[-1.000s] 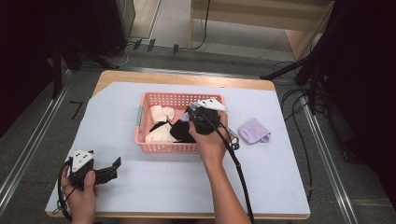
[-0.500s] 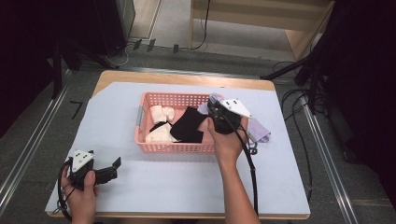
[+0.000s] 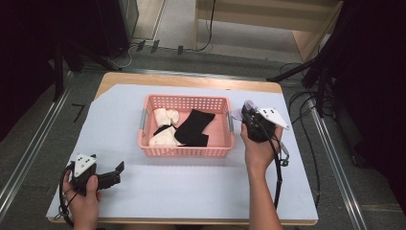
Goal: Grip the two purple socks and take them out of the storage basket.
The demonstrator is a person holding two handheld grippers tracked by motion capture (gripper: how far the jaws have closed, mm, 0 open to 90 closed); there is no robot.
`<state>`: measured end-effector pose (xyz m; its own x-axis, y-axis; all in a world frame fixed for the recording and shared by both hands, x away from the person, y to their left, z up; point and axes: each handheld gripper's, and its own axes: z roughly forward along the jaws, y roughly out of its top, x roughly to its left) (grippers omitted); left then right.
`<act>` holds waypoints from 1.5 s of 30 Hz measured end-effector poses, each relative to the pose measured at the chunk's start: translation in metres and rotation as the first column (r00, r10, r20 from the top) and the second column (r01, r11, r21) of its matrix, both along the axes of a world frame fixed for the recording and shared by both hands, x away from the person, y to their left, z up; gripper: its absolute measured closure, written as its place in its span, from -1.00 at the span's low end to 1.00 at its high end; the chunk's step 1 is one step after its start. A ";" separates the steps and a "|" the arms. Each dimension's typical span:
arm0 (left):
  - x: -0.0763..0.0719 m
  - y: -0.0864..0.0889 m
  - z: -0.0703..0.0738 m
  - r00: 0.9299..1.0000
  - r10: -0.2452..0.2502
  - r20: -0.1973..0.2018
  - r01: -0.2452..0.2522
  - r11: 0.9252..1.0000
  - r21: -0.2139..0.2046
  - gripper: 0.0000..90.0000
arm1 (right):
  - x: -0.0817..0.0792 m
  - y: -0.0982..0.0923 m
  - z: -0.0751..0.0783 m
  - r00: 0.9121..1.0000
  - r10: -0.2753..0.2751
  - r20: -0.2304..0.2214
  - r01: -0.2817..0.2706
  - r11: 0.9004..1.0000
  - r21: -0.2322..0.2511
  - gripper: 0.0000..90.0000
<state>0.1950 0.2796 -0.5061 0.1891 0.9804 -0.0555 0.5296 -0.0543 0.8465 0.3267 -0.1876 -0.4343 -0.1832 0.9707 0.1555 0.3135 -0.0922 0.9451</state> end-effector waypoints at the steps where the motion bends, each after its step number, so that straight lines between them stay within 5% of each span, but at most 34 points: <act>1: 0.000 0.000 0.000 1.000 0.000 -0.001 0.000 1.000 0.001 -0.99 | 0.000 -0.005 -0.003 1.000 -0.011 -0.002 0.011 1.000 -0.006 0.75; 10: 0.000 0.000 0.000 1.000 -0.001 0.000 0.001 1.000 0.006 -0.99 | 0.002 -0.036 -0.027 0.996 -0.066 -0.061 0.064 0.997 -0.035 0.70; 12: 0.000 0.000 0.000 1.000 -0.001 0.000 0.001 1.000 0.006 -0.99 | 0.001 -0.045 -0.034 0.993 -0.090 -0.082 0.088 0.996 -0.023 0.35; 20: 0.000 0.000 0.000 1.000 0.003 0.001 -0.003 1.000 0.004 -0.99 | -0.010 -0.060 -0.033 0.991 -0.117 -0.069 0.120 0.992 0.029 -0.16; 35: 0.000 -0.001 0.000 1.000 0.005 0.002 -0.005 1.000 0.008 -0.99 | -0.050 -0.087 -0.043 0.992 -0.114 -0.059 0.118 0.991 0.062 -0.24; 45: 0.001 -0.002 0.000 1.000 0.006 -0.001 -0.006 1.000 0.020 -0.99 | -0.080 -0.103 -0.049 0.998 -0.060 -0.029 0.062 0.995 0.083 -0.47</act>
